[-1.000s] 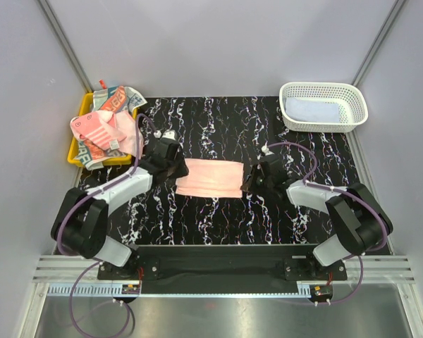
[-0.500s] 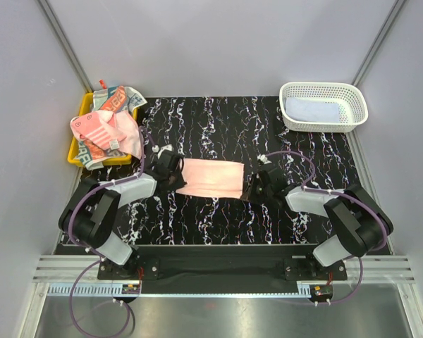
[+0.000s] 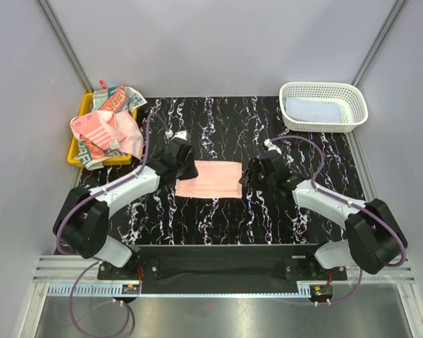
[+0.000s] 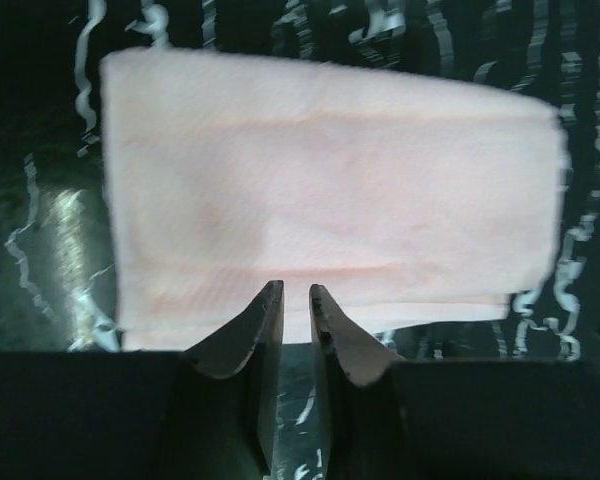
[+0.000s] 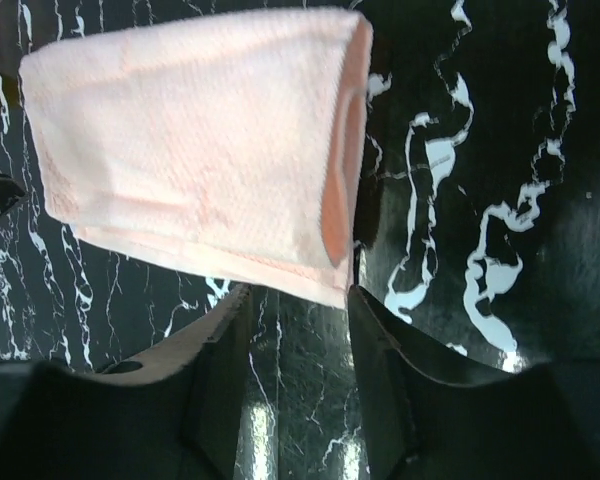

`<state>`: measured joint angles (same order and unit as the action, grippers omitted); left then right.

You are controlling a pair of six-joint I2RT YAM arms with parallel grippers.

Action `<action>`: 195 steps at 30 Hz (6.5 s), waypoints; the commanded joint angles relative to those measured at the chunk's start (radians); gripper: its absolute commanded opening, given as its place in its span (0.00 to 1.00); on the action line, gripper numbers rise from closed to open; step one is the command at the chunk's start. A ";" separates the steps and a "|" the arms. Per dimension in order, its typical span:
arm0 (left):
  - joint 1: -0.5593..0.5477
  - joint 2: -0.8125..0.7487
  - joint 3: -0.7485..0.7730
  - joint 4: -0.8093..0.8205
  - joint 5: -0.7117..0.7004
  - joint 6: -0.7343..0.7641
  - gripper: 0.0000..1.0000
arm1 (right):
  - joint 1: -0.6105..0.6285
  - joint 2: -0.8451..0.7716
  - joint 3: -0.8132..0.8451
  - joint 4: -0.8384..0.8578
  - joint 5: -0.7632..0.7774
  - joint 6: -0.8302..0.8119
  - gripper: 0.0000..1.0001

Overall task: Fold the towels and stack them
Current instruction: Fold the towel, then neatly place the folded towel into the bin, then grab crumpled towel, then move the towel to the center of the board

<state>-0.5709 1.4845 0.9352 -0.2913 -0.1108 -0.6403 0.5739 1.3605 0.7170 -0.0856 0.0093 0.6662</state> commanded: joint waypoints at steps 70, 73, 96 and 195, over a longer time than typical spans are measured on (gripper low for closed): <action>-0.049 -0.464 0.123 -0.368 -0.101 0.320 0.25 | -0.376 1.203 1.835 -0.399 0.592 -1.021 0.00; -0.026 -0.458 0.114 -0.361 -0.112 0.349 0.25 | -0.408 1.197 1.848 -0.343 0.557 -1.030 0.00; 0.059 -0.417 0.062 -0.307 -0.021 0.370 0.25 | -0.681 1.169 1.730 -0.237 0.284 -1.050 0.00; -0.078 -0.276 0.223 -0.220 -0.277 -0.051 0.00 | -0.166 0.209 0.716 -0.295 0.010 -0.298 0.98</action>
<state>-0.5644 1.2457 1.3087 -0.5541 -0.3862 -0.5850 0.3988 1.6478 1.4357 -0.3553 -0.0532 0.3573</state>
